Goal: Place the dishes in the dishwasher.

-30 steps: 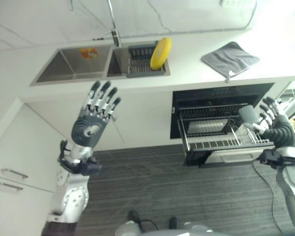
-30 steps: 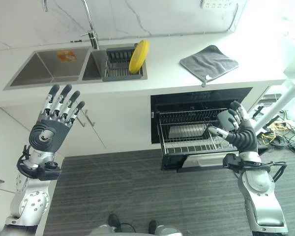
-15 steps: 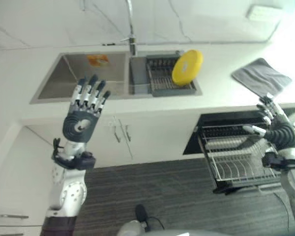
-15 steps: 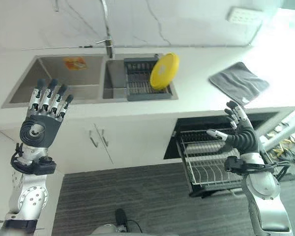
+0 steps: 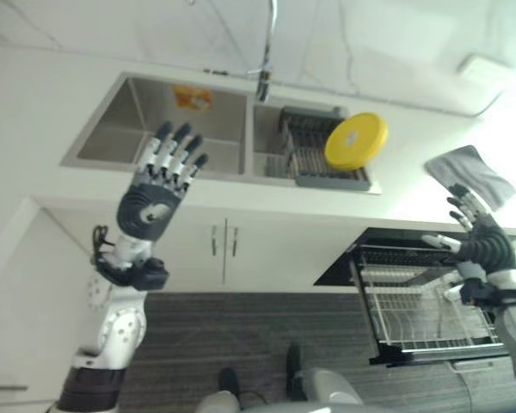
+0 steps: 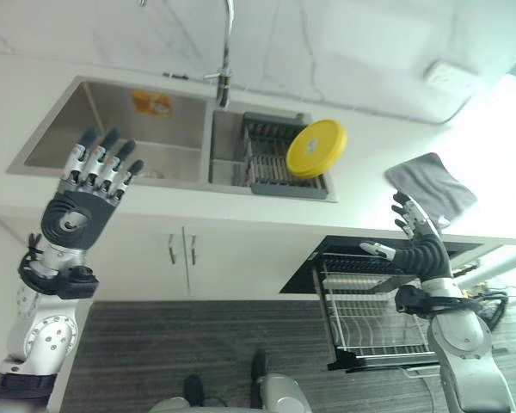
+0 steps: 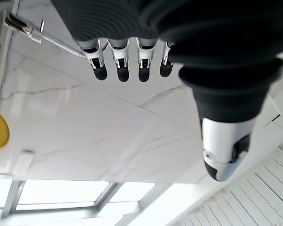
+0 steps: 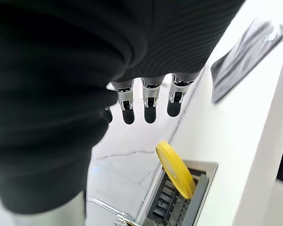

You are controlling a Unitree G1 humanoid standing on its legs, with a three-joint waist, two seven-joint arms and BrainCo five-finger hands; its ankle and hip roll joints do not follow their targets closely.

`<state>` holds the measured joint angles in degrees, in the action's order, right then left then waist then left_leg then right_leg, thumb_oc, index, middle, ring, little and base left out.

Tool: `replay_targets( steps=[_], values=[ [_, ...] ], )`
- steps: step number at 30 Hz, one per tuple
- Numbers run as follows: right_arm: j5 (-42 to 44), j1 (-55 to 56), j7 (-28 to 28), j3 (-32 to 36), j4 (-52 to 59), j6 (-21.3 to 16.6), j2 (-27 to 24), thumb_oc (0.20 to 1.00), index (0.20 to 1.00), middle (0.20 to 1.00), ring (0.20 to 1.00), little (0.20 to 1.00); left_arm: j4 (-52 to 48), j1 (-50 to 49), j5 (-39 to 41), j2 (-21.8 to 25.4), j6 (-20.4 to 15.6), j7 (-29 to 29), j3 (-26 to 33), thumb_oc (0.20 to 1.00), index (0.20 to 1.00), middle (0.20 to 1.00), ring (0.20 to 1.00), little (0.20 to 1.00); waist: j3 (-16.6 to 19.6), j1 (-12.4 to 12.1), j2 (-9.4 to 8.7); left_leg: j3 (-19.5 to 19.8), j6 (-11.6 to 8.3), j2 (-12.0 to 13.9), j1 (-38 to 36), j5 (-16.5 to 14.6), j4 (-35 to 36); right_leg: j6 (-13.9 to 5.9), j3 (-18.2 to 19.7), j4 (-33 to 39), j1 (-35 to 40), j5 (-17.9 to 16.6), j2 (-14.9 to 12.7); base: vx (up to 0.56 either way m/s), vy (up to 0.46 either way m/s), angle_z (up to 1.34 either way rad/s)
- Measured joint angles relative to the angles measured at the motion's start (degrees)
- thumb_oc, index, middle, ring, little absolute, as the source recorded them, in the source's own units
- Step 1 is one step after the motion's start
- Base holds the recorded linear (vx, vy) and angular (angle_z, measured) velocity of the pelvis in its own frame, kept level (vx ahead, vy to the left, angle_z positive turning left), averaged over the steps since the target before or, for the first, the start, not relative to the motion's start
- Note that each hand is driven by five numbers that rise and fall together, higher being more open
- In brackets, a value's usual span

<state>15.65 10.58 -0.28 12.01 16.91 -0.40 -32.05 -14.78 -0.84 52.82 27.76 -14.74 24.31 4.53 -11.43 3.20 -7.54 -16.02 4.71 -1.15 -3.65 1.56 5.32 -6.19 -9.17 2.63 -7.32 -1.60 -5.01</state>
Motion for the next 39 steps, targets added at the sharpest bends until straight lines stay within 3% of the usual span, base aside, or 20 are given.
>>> replay_targets(
  steps=[2,3,4,7,10,19,21,23,25,29,39],
  values=[
    [-0.38,-2.05,-0.42,-1.76,-0.6,0.15,-0.7,1.0,1.0,1.0,1.0,1.0,-1.89,-2.36,0.07,0.43,0.07,0.03,-0.77,1.0,1.0,1.0,1.0,1.0,0.01,-0.74,0.63,1.47,-0.65,-0.88,-3.12,-1.35,0.01,0.72,-0.6,1.13,6.99,-3.9,0.29,0.22,-0.135,0.31],
    [-0.38,-2.05,-0.42,-1.76,-0.6,0.15,-0.7,1.0,1.0,1.0,1.0,1.0,-1.89,-2.36,0.07,0.43,0.07,0.03,-0.77,1.0,1.0,1.0,1.0,1.0,0.01,-0.74,0.63,1.47,-0.65,-0.88,-3.12,-1.35,0.01,0.72,-0.6,1.13,6.99,-3.9,0.29,0.14,-0.075,0.08],
    [-0.54,-2.74,-1.19,-1.33,-0.28,0.81,-1.31,1.0,1.0,1.0,1.0,1.0,-4.45,-4.11,0.34,-0.44,0.0,0.06,0.32,1.0,1.0,1.0,1.0,1.0,0.74,-1.4,1.15,1.24,-1.37,-0.83,-4.31,-1.87,-0.01,2.78,-0.55,2.48,10.05,-5.8,0.97,0.05,-0.015,-0.02],
    [-1.05,-4.06,-2.89,-0.88,-0.22,3.49,-0.94,1.0,1.0,1.0,1.0,1.0,-5.56,-3.53,1.01,-2.61,1.05,0.07,-0.24,1.0,1.0,1.0,1.0,1.0,1.08,-0.23,5.4,1.17,-1.75,0.93,-4.38,-2.04,-0.01,3.14,-0.74,2.47,9.98,-5.48,2.76,0.07,0.0,-0.08],
    [-1.15,-3.9,-2.88,-0.85,-0.22,4.85,-0.99,1.0,1.0,1.0,1.0,1.0,-5.58,-3.48,1.03,-2.57,1.2,0.23,-0.16,1.0,1.0,1.0,1.0,1.0,2.04,1.53,7.41,0.62,-2.42,1.72,-4.64,-2.45,0.0,3.67,-0.48,2.47,10.1,-4.73,3.55,0.04,-0.018,-0.1],
    [-1.09,-2.9,-3.11,-0.85,-0.01,4.85,-0.96,1.0,1.0,1.0,1.0,1.0,-5.56,-3.71,-2.71,-2.55,1.08,-2.03,-0.01,1.0,1.0,1.0,1.0,1.0,2.29,2.65,7.62,-0.2,-3.71,1.95,-5.51,-2.84,0.37,3.6,0.5,2.49,10.86,-3.67,3.76,-0.01,-0.025,-0.05],
    [1.65,-2.9,-3.31,-2.17,-0.4,3.6,-0.81,1.0,1.0,1.0,1.0,1.0,-5.58,-4.32,-7.51,-2.6,1.12,-8.72,-0.34,1.0,1.0,1.0,1.0,1.0,4.14,1.91,7.18,0.22,-3.5,1.94,-5.16,-2.14,0.31,4.2,0.34,2.49,10.48,-3.94,3.84,-0.04,-0.062,-0.02],
    [8.59,-2.63,-3.12,-8.08,-0.59,0.18,1.23,1.0,1.0,1.0,1.0,1.0,-3.67,-5.81,-14.05,-4.34,2.48,-21.82,-0.74,1.0,1.0,1.0,1.0,1.0,6.12,1.49,7.01,0.26,-3.63,2.04,-3.97,-1.99,0.05,4.33,0.4,2.51,9.0,-3.9,4.01,-0.02,-0.043,-0.01],
    [10.64,-2.58,-2.74,-12.18,-0.59,-0.15,2.71,1.0,1.0,1.0,1.0,1.0,-1.27,-6.56,-15.72,-5.09,3.98,-26.28,-1.18,1.0,1.0,1.0,1.0,1.0,6.05,0.25,6.85,0.91,-3.69,2.05,-3.72,-1.75,-0.01,4.38,0.14,2.53,8.94,-3.92,4.06,-0.03,-0.034,0.16],
    [11.46,-2.93,-2.67,-12.67,-0.64,-0.26,4.67,1.0,1.0,1.0,1.0,1.0,-0.76,-7.84,-15.77,-5.04,4.17,-28.64,-1.57,1.0,1.0,1.0,1.0,1.0,6.09,-2.43,6.82,1.97,-3.58,1.81,-3.61,-1.57,-0.01,4.31,-0.9,2.77,8.96,-3.88,3.68,-0.03,-0.041,0.15],
    [9.58,-1.76,-2.53,-12.55,-0.63,-1.95,4.67,1.0,1.0,1.0,1.0,1.0,-0.89,-7.8,-15.97,-4.93,4.19,-28.64,-1.99,1.0,1.0,1.0,1.0,1.0,5.94,-1.39,6.65,1.18,-3.95,2.12,-4.17,-1.81,0.01,4.29,-0.46,2.8,9.2,-3.69,3.96,-0.01,-0.097,-0.04]
  ],
)
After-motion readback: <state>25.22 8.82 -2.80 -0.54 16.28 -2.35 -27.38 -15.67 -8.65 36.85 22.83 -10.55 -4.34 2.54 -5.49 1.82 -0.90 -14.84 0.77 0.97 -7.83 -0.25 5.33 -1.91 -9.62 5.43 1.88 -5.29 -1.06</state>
